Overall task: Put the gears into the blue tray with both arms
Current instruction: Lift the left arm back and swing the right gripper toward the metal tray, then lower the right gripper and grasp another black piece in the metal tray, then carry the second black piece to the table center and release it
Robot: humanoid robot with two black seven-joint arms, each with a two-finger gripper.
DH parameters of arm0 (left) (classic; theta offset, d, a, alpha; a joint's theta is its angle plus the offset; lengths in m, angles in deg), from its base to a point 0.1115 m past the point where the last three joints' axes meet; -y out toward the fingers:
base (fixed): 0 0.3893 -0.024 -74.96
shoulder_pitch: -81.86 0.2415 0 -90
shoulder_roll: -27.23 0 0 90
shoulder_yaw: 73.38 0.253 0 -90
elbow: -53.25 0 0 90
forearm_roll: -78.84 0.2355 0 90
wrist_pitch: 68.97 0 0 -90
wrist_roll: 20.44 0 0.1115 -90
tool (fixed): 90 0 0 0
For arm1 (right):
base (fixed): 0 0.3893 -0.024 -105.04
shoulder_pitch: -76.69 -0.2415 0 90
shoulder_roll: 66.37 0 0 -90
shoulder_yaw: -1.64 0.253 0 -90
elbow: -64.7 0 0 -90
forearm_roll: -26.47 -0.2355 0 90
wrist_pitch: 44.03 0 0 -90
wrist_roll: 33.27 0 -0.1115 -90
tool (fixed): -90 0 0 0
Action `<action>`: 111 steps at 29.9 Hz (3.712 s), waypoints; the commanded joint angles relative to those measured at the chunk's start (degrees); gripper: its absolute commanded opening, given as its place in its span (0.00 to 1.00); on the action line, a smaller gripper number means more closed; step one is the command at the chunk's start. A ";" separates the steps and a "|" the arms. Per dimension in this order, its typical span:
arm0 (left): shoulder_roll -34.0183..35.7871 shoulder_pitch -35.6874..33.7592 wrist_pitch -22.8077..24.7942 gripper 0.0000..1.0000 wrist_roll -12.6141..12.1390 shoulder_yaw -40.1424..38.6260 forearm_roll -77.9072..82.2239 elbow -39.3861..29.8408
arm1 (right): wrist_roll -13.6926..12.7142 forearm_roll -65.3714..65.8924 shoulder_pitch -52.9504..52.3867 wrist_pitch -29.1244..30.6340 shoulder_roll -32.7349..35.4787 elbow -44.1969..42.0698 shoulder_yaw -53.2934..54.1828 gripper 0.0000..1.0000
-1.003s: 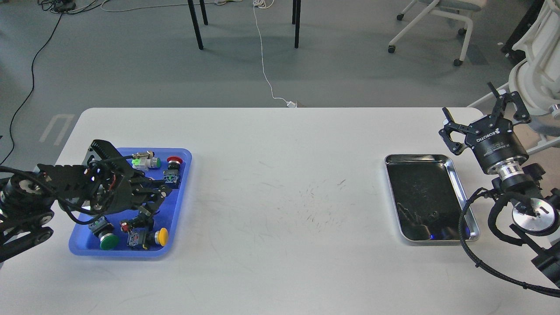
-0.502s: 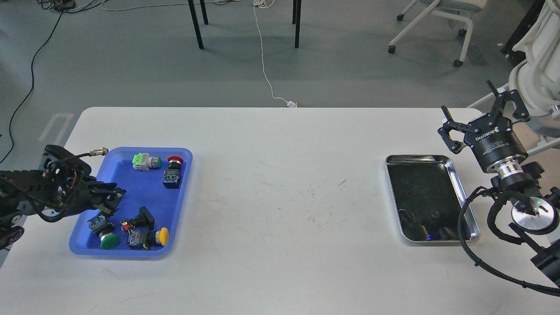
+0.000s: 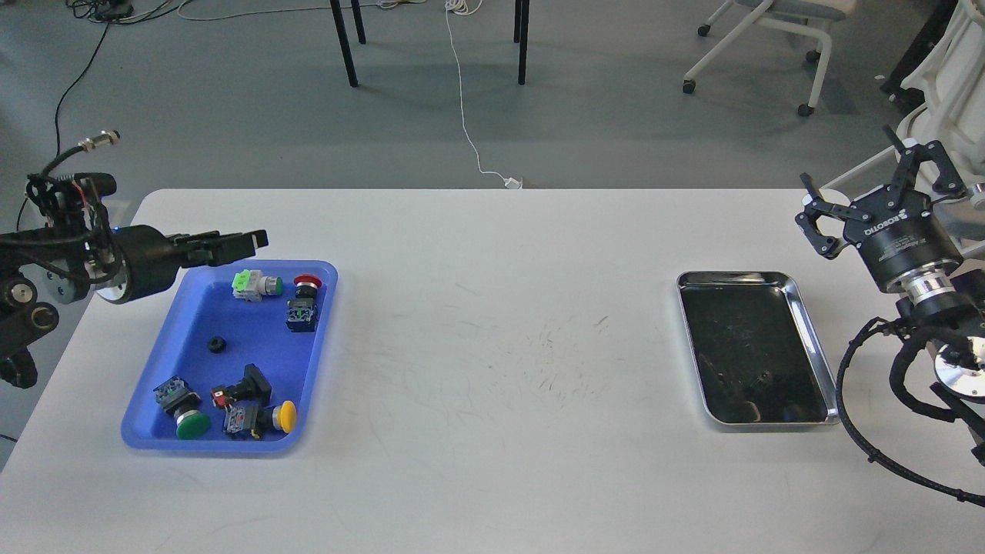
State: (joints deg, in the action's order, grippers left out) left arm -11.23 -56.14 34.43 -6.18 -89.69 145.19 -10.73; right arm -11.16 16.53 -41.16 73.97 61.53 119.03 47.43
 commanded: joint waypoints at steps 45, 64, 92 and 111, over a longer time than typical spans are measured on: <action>-29.31 5.46 7.26 0.98 0.42 -23.86 -73.56 19.60 | -1.19 92.03 -59.07 -5.41 -5.73 11.41 -86.04 0.94; -28.61 6.07 7.44 0.98 0.42 -23.77 -73.39 19.60 | -1.28 97.39 -53.63 -8.22 -5.12 8.78 -90.88 0.57; -27.20 5.99 7.35 0.98 0.42 -23.77 -72.95 19.60 | -1.37 98.00 -50.90 -10.77 -3.27 8.60 -90.71 0.19; -26.41 5.64 7.35 0.98 0.59 -24.12 -73.21 19.60 | -1.19 86.06 -64.88 -13.93 -14.24 12.12 -82.18 0.16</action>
State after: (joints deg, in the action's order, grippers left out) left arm -37.92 -50.48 41.65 -5.73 -113.63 72.12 8.86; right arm -12.35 105.76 -105.07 61.10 52.18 131.50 -34.91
